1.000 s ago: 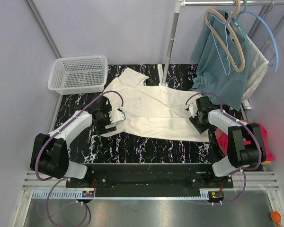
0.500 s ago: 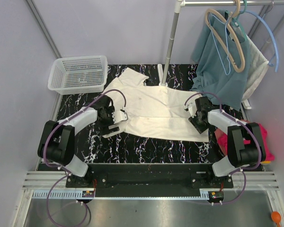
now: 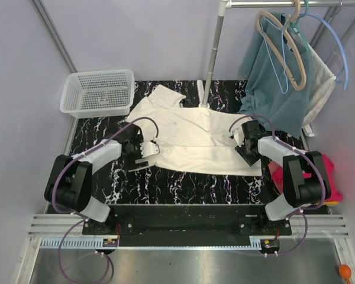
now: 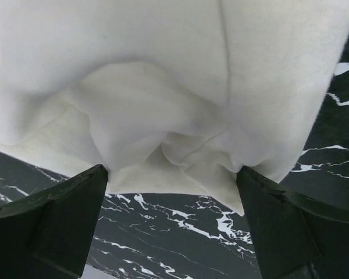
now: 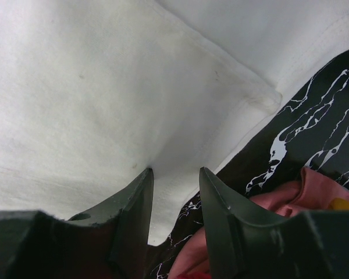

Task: Fold and stack the t-shirts
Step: Fold the tshirt

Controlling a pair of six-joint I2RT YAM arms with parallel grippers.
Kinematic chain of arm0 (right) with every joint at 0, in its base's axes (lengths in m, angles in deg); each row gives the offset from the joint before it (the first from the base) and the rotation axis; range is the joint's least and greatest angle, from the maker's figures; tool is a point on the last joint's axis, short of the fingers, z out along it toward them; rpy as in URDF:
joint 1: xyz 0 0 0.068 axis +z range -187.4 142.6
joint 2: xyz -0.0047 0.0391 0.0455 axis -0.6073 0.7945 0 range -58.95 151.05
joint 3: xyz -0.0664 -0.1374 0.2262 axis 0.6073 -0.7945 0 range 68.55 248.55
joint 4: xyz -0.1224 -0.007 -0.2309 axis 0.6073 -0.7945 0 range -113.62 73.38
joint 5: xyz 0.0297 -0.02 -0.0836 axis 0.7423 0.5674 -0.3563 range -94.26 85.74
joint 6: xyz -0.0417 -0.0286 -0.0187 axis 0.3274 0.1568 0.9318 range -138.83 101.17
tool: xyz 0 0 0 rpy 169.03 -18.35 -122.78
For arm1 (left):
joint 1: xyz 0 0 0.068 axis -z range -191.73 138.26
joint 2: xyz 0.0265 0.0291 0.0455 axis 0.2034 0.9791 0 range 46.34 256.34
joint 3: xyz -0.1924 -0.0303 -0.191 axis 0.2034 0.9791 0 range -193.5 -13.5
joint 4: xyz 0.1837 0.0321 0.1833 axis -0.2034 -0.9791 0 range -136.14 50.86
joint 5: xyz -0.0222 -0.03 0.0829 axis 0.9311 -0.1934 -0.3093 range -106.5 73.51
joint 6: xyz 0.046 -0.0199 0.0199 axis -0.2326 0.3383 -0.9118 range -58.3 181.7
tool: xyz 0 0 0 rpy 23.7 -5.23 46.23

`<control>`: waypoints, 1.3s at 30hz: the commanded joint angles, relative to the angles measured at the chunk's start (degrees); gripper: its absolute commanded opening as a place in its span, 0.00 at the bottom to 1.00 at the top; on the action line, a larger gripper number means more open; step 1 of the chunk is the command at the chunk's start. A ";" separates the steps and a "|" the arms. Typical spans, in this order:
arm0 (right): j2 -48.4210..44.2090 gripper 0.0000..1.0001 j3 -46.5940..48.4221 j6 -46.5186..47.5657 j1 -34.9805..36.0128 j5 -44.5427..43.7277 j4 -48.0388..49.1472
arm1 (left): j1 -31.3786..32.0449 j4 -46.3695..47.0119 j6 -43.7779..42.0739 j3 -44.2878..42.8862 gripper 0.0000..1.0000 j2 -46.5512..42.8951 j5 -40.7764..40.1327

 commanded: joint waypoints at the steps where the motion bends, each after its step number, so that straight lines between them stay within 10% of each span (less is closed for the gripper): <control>1: 1.59 0.46 -3.25 1.91 0.11 -2.03 2.95 | -0.38 2.03 -3.97 5.40 0.99 0.12 -7.66; 39: -18.37 0.47 -9.85 2.88 1.07 1.74 -8.82 | 0.76 -9.22 -9.07 22.81 0.99 -31.24 -13.38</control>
